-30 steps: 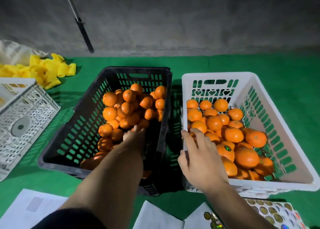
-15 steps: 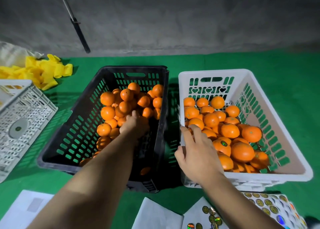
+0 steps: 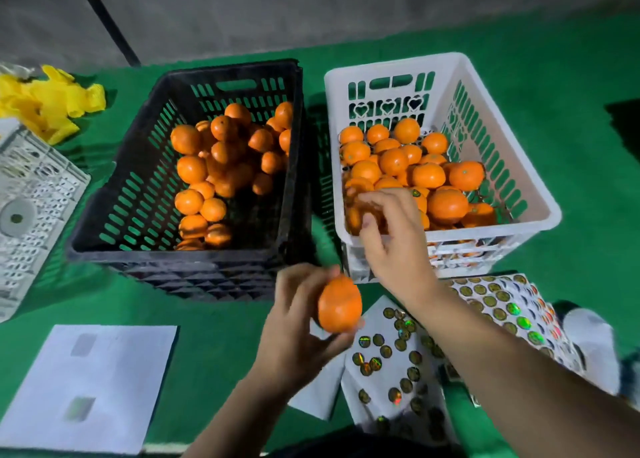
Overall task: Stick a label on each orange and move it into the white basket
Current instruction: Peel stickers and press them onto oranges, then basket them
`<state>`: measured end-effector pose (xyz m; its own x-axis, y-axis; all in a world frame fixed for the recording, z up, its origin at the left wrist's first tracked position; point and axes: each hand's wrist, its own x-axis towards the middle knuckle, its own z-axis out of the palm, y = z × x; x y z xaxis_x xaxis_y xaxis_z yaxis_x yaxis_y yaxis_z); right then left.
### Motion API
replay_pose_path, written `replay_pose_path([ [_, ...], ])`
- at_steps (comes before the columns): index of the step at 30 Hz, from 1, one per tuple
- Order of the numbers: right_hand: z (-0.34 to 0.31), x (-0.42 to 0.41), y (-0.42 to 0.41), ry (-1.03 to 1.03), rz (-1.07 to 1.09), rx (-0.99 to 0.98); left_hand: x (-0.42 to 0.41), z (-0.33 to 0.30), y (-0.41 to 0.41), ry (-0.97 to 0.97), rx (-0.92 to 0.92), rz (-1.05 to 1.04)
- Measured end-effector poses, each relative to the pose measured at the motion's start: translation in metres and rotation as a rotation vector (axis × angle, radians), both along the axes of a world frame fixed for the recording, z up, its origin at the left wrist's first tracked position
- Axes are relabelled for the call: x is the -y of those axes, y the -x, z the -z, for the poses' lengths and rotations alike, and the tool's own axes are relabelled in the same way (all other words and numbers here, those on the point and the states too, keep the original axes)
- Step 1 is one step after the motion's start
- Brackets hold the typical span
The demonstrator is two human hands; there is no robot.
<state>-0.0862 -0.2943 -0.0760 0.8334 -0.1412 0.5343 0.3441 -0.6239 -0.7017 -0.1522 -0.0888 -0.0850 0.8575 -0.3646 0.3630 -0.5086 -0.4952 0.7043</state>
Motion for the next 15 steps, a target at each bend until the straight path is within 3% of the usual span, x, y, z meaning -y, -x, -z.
replay_pose_path([
  [4, 0.064, 0.002, 0.085, 0.093, 0.095, -0.113, -0.007, 0.054, 0.03, -0.115, -0.309, 0.186],
  [8, 0.12, 0.008, 0.129, 0.29, -0.227, -0.677, -0.015, 0.093, 0.031, -0.265, -0.606, 0.343],
  [11, 0.136, 0.004, 0.133, 0.555, -0.367, -0.84, -0.019, 0.11, 0.024, -0.38, -0.659, 0.469],
  [15, 0.138, -0.007, 0.127, 0.652, -0.382, -0.956, -0.019, 0.117, 0.018, -0.419, -0.673, 0.454],
])
